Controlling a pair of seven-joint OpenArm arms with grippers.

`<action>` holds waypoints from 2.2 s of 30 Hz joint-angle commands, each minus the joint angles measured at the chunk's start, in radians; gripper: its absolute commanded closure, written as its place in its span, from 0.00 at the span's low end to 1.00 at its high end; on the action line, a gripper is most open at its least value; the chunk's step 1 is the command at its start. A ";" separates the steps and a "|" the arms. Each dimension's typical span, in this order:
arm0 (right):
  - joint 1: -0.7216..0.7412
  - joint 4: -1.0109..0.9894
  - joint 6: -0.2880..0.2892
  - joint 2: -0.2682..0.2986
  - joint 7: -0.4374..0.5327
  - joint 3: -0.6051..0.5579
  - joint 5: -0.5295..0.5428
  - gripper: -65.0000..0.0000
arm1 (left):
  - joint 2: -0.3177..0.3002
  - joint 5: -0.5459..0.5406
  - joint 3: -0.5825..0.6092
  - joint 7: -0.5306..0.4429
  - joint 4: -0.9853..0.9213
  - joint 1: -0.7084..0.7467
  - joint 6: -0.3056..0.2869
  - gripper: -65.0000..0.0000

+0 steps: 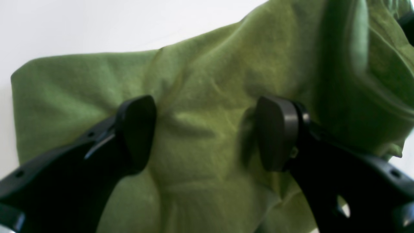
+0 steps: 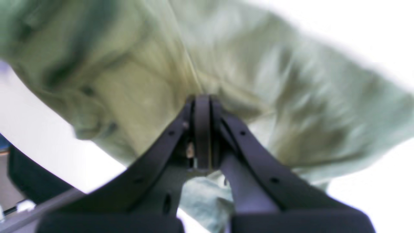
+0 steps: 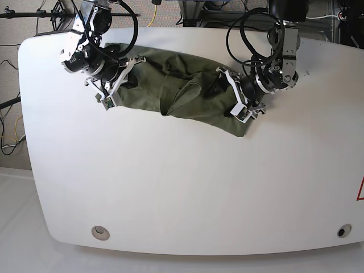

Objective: Fold the T-shirt properly
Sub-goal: 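Lower the folded end onto the strip and press it flat with the left gripper, then grasp both ends of the folded green strip with both grippers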

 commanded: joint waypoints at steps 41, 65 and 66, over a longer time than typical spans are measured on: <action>-0.095 0.067 0.006 0.061 0.021 0.183 0.567 0.34 | -0.054 0.072 -0.216 0.135 -0.014 0.025 0.005 0.29; -0.132 -0.197 0.006 0.108 0.021 0.186 0.584 0.34 | -0.054 0.070 -0.216 0.135 -0.014 0.028 0.005 0.29; -0.130 -0.205 0.006 0.110 0.021 0.187 0.582 0.34 | -0.054 0.070 -0.216 0.135 -0.014 0.028 0.005 0.29</action>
